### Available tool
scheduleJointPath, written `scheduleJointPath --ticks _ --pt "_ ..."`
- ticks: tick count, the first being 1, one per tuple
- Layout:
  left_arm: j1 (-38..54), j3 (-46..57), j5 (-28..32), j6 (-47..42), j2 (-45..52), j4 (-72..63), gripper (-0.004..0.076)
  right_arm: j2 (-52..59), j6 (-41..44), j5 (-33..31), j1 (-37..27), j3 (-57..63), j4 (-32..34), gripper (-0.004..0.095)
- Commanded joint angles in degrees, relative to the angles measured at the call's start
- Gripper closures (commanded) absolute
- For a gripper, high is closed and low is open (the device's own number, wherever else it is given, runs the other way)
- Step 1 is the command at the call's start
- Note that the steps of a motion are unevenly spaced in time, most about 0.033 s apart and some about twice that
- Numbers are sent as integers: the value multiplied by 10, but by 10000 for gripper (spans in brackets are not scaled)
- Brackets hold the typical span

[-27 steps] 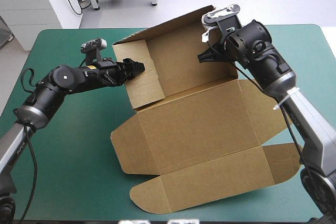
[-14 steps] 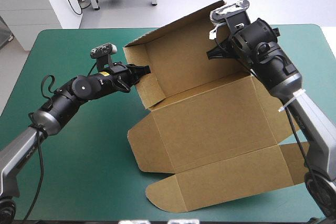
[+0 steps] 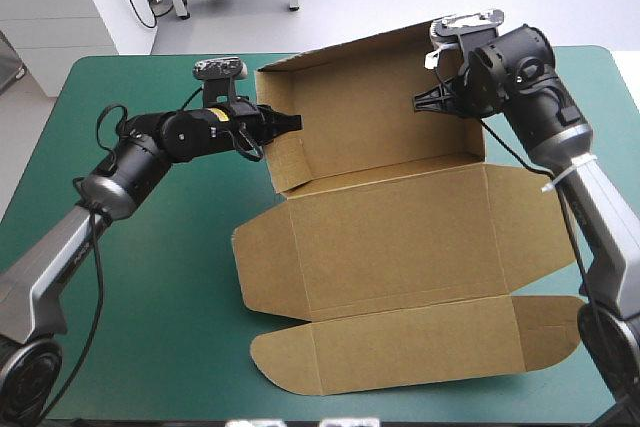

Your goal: Fold the box

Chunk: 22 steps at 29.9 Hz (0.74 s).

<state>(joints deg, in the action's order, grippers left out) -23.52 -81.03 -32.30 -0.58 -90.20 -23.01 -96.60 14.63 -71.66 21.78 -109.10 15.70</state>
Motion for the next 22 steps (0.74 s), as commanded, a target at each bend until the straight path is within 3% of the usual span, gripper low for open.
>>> scheduleJointPath --ticks 1,3,5,17,22 --pt "-25 -83 -67 -93 -8 112 731 -2 -44 3 -56 -12 -123 910" --pt "-32 -114 -127 -107 -35 168 731 -16 -65 3 -82 -9 -187 910" --pt "-33 -140 -174 -107 -60 188 731 -25 -73 3 -92 -9 -212 910" --pt "-33 -226 -352 -121 -189 222 731 -120 -87 3 -84 -8 -225 910" --pt "-33 -234 -380 -123 -215 222 731 -140 -96 3 -78 -8 -225 910"
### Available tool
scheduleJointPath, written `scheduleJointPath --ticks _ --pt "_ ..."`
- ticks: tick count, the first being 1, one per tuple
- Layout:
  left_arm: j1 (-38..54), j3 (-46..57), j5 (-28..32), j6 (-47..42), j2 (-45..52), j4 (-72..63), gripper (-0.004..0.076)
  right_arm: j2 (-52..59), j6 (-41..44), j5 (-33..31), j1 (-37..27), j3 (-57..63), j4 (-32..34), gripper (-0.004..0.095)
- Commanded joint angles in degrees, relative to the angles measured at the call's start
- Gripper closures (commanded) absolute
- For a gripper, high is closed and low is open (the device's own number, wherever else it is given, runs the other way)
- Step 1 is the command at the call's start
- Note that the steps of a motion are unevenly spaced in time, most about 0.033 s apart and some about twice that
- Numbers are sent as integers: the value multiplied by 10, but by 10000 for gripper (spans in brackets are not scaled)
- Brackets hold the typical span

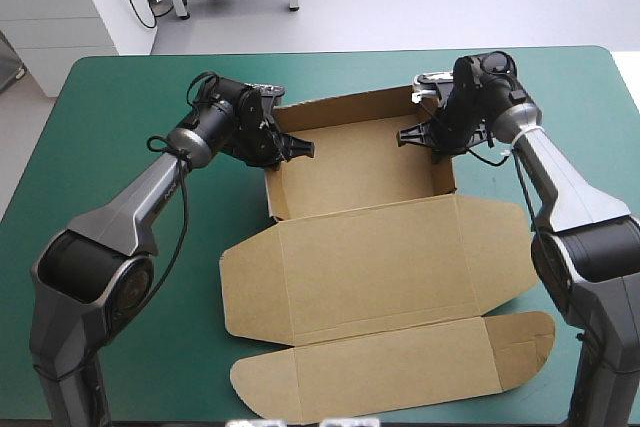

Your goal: Fold the box

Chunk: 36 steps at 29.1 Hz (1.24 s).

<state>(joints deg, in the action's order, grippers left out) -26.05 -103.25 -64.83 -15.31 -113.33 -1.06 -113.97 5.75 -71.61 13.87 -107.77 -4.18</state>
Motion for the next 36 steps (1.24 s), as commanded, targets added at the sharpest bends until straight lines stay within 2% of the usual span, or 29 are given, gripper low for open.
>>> scheduleJointPath --ticks 1,13,25,27,29,31,34,35,36 --pt "-8 -11 -56 25 14 3 731 33 -10 2 1 -22 -27 910" --pt "-6 -11 -78 25 12 58 731 38 -12 2 3 55 -28 910" --pt "-6 -11 -90 36 12 53 727 40 -20 1 5 58 -39 909" --pt "-6 -11 -90 36 12 54 704 40 -22 2 5 58 -37 908" --pt "-6 -11 -90 47 12 52 645 40 -32 2 5 58 -36 886" --pt "-6 -11 -90 48 12 50 556 40 -33 2 5 58 -36 817" --pt "-6 -11 -90 48 12 53 421 40 -33 2 5 56 -43 633" --pt "-6 -13 -90 48 12 53 387 40 -33 2 5 52 -43 548" --pt "-6 -23 -90 48 12 52 330 40 -33 2 5 45 -41 369"
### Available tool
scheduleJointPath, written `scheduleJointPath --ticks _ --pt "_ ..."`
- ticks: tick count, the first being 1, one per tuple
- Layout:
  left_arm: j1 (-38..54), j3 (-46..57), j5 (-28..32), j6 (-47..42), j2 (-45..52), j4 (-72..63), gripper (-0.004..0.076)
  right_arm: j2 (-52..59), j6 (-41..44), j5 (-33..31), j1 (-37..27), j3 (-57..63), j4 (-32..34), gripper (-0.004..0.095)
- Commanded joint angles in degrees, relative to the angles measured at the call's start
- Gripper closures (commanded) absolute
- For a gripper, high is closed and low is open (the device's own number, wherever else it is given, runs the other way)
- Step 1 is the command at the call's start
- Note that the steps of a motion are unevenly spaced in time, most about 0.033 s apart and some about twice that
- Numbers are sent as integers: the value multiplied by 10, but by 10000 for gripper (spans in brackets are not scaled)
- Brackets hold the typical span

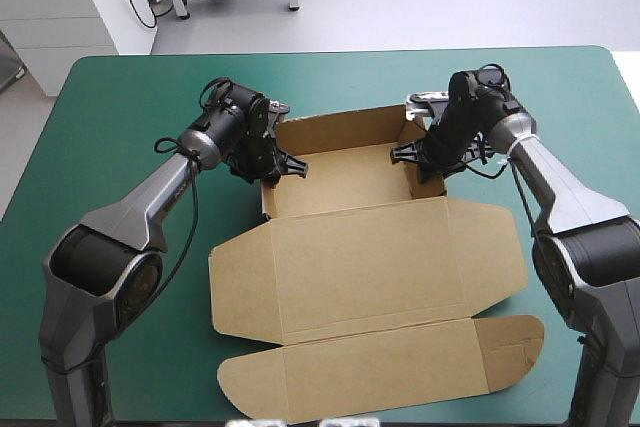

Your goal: Fold the box

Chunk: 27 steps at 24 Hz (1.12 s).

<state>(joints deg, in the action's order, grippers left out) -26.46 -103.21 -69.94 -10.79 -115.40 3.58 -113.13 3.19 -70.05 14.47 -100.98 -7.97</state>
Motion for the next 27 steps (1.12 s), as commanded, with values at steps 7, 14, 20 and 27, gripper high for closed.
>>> scheduleJointPath --ticks 7,14,20,27 --pt "-2 -160 -40 3 37 21 319 35 14 -13 -3 -95 37 98" --pt "-2 -150 -40 69 123 19 725 115 20 -13 -3 -101 47 100" --pt "-2 -28 -40 72 249 5 731 127 8 -13 -3 -101 62 100" --pt "-2 167 -17 72 413 7 731 75 -8 -13 -3 -101 59 100"
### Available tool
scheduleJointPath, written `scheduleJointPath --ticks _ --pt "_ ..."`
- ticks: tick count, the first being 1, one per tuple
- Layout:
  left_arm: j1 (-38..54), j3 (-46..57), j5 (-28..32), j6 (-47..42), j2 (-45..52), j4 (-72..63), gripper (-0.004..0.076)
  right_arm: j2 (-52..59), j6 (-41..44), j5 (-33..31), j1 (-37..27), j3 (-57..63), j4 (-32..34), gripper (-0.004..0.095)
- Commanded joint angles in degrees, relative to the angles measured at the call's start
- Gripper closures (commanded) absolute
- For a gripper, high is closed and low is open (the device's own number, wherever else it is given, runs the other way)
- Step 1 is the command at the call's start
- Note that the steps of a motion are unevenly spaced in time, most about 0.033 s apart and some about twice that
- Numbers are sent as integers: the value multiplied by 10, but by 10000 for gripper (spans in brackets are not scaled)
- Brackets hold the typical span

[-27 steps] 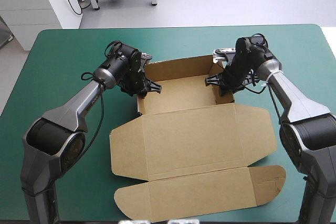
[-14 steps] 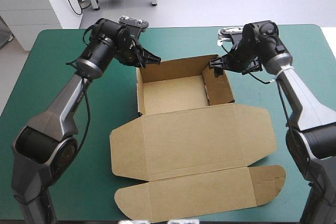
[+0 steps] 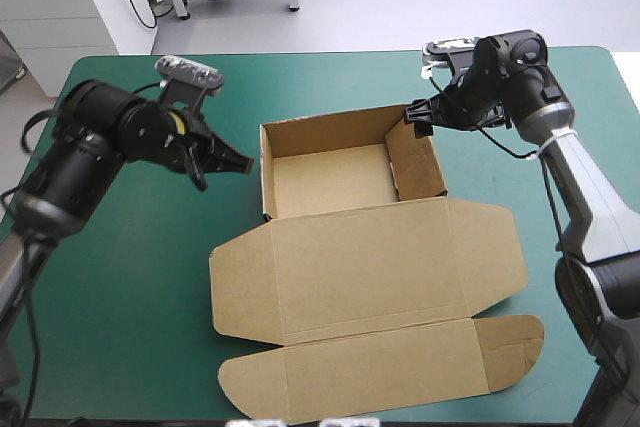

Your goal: Fold the box

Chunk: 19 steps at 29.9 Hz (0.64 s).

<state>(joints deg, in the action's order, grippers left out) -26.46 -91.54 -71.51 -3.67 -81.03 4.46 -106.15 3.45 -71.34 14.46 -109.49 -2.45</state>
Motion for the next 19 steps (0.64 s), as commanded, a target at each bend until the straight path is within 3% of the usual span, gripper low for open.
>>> scheduleJointPath --ticks 1,12,19 --pt "-2 79 4 1 93 -2 731 -7 -13 0 -3 -16 2 100" --pt "-2 341 47 9 262 -1 731 -60 -35 0 -2 -16 -39 109" --pt "-2 475 133 7 357 -1 731 -79 -40 0 -2 -15 -61 401"
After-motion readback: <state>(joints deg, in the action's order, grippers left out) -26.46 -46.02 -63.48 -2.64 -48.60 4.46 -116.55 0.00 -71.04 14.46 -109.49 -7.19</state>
